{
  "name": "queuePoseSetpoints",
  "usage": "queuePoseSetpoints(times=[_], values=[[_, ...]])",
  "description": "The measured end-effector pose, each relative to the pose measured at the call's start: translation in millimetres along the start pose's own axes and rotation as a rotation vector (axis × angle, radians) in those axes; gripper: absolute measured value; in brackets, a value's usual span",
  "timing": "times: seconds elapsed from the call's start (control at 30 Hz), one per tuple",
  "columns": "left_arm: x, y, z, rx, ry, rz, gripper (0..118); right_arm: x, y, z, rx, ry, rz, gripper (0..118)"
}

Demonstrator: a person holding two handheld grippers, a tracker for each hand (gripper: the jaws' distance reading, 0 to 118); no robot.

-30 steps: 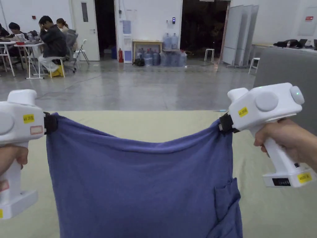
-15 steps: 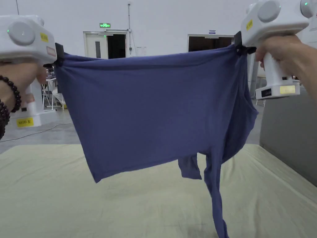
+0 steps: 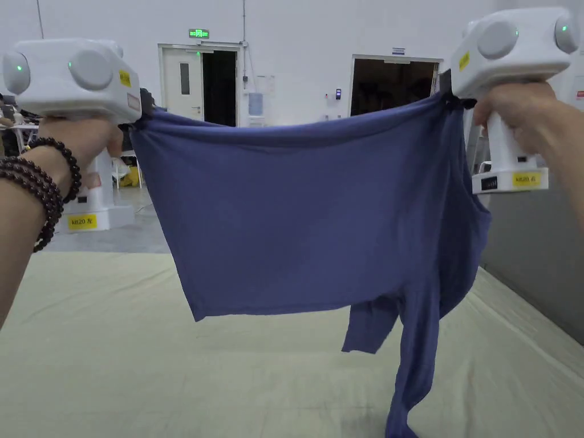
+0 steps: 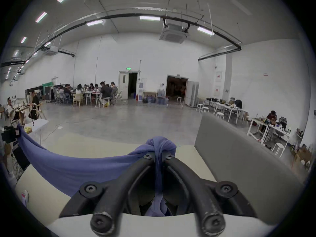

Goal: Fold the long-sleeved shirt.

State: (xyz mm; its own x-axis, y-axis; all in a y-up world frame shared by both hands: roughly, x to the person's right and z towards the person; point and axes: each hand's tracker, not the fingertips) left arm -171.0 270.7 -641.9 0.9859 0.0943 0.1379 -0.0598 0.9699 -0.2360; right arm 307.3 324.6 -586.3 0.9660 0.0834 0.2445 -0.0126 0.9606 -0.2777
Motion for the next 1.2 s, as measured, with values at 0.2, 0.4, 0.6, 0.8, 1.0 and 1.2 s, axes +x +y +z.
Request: queuePoseSetpoints(times=[0.2,0.4,0.6,0.8,1.0,1.2], values=[[5.8,-67.5,-19.1,-0.103,-0.023,-0.017,0,18.2,-91.5,-27.5,-0.105,0.010,-0.072,3],[12.4,-101.9,6.9,-0.141,-0.060,-0.028,0,38.5,-137.3,-0.9,-0.103,0.031,-0.085,3],[12.0,-126.8,75.4,-0.099,-0.130,-0.073,0,55.0,-176.2,77.5,-0.082,0.060,-0.016,3],[9.1,-198.0,149.4,-0.176,-0.199,-0.183,0,65.2,-267.0,160.5,-0.173,0.119,0.021,3],[-8.4,-301.1,225.6,-0.303,-0.215,-0.227,0,61.7,-381.7,233.0,-0.343,0.215,0.099,3],[-38.9,-411.1,280.5,-0.559,-0.242,-0.239,0,51.3,-493.7,274.7,-0.648,0.349,0.237,3]])
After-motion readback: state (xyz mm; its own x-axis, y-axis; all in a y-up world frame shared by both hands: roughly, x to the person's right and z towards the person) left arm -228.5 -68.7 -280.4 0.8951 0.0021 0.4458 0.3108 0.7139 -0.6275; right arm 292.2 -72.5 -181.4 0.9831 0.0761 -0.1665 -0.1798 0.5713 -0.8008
